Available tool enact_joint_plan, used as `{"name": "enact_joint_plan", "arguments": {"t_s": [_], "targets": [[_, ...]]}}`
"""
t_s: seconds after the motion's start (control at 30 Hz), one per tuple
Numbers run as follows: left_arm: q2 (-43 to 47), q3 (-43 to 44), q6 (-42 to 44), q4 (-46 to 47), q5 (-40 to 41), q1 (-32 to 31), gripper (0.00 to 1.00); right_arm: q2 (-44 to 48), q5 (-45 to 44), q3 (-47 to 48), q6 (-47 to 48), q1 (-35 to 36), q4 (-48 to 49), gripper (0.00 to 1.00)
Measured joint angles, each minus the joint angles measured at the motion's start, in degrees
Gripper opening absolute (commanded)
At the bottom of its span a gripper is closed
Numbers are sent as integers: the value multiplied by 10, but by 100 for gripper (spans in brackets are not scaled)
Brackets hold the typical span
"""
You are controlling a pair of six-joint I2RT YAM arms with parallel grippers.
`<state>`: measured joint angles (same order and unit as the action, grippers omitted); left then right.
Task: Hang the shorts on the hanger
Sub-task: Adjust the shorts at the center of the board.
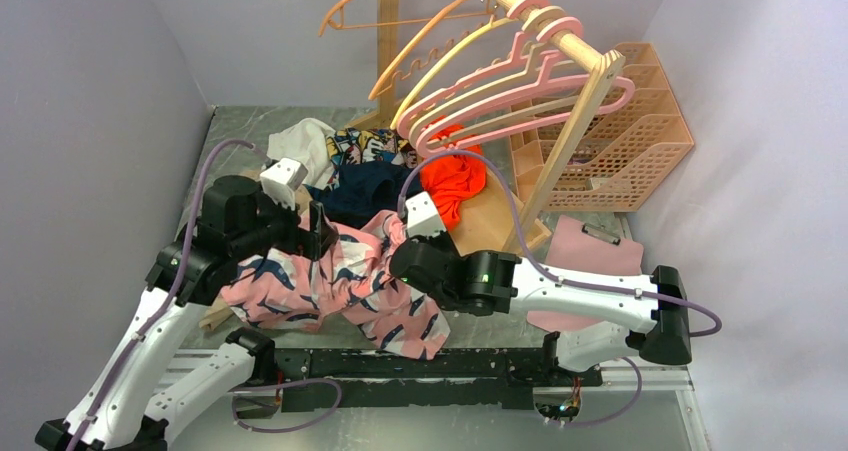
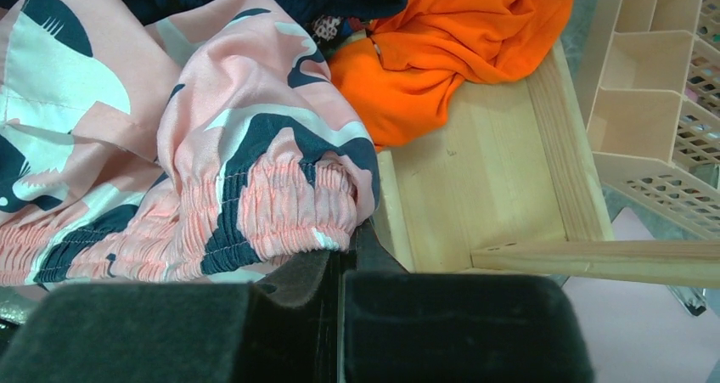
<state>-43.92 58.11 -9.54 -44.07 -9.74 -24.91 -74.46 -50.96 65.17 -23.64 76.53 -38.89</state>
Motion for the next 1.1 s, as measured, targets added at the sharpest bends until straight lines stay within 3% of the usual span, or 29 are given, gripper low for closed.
{"name": "enact_joint_plan", "arguments": {"t_s": [0.37,0.67,0.9,1.0,1.1], "targets": [[-19,-10,-23,-44,-84,0,85,-31,23,3,34,-22,66,0],[-21,-98,-161,-52,-85,0,87,-69,62,-12,30,-67,99,0],[21,-152,-246,-61,-85,0,81,-64,85,-54,12,-74,109,0],[31,-179,-264,-60,-85,-1,70,-58,95,-66,8,-75,114,0],[35,-223,-281,-58,-85,-3,47,-48,106,-73,8,-74,123,0]]}}
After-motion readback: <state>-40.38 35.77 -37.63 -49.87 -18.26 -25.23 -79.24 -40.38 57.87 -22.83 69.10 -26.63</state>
